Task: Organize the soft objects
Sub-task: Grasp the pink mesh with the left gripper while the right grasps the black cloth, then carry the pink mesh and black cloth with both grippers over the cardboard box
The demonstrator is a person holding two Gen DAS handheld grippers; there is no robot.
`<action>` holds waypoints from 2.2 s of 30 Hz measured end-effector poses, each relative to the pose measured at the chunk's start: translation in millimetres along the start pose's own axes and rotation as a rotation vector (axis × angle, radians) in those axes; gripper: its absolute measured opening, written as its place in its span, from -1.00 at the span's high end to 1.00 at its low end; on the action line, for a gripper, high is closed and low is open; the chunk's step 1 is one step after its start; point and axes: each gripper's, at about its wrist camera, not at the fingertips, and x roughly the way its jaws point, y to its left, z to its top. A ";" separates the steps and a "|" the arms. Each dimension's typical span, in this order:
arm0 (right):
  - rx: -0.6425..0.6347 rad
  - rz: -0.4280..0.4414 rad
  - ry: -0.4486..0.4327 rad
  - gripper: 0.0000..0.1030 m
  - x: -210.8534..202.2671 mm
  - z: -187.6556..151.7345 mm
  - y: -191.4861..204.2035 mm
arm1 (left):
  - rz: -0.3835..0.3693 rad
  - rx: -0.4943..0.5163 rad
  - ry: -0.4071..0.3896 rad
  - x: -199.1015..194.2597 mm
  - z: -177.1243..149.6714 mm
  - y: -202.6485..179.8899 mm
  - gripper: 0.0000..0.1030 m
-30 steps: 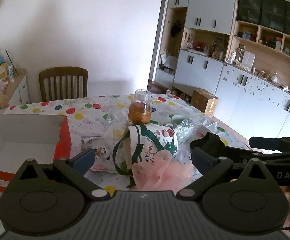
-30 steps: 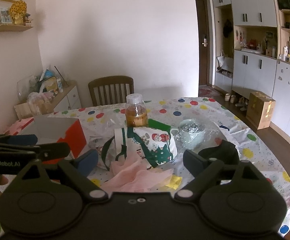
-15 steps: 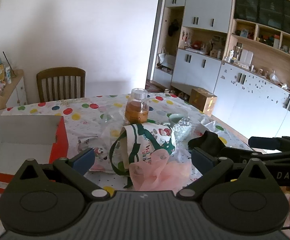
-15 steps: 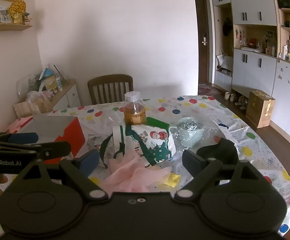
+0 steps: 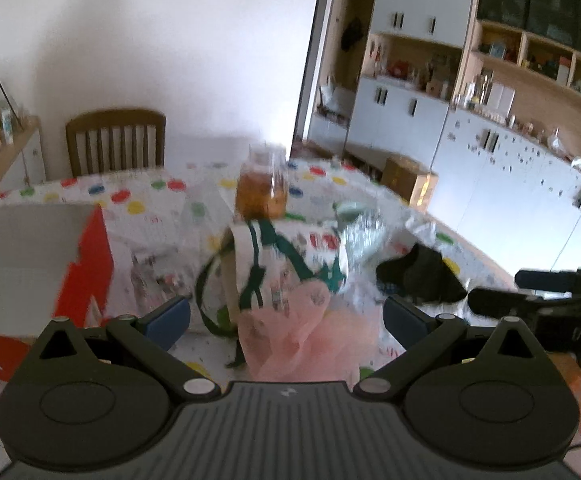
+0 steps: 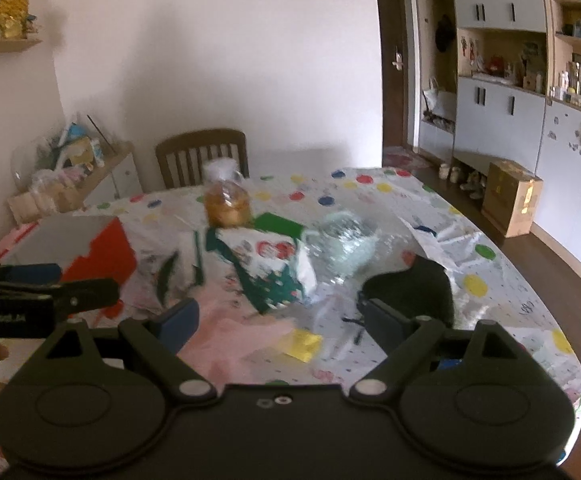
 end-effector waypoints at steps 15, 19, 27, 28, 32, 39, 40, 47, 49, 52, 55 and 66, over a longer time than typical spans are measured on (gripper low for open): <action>-0.033 -0.117 0.098 -0.69 90.7 12.3 -109.9 | 0.041 0.091 0.201 97.7 -23.3 -42.0 -1.00; -0.044 -0.131 0.141 -0.66 132.6 16.4 -136.7 | 0.080 0.111 0.241 117.8 -30.6 -49.7 -1.00; -0.067 -0.138 0.230 -0.52 197.2 15.0 -160.7 | 0.166 0.122 0.277 138.6 -44.5 -52.4 -0.99; -0.065 -0.133 0.244 -0.48 202.0 14.4 -163.0 | 0.177 0.126 0.280 140.0 -45.7 -52.9 -0.99; -0.055 -0.106 0.275 -0.33 212.2 10.5 -167.5 | 0.203 0.111 0.296 143.6 -47.0 -52.0 -0.75; -0.051 -0.086 0.257 0.24 208.2 12.8 -171.0 | 0.208 0.089 0.285 139.5 -40.3 -51.1 -0.16; -0.053 -0.090 0.255 0.31 208.8 13.4 -171.9 | 0.206 0.084 0.286 139.3 -39.7 -51.4 -0.12; -0.073 -0.088 0.225 0.74 199.2 17.5 -170.5 | 0.208 0.076 0.271 134.6 -33.8 -51.4 0.34; -0.098 -0.084 0.210 0.78 195.0 18.2 -168.2 | 0.210 0.070 0.267 133.6 -32.3 -51.5 0.38; -0.109 -0.073 0.186 0.82 185.9 20.7 -165.6 | 0.217 0.079 0.247 129.0 -29.1 -52.0 0.47; -0.124 -0.062 0.161 0.84 174.1 24.8 -161.7 | 0.222 0.069 0.230 122.4 -24.5 -50.0 0.49; -0.125 -0.008 0.063 0.85 119.5 43.8 -148.0 | 0.286 -0.021 0.143 78.0 2.2 -26.2 0.50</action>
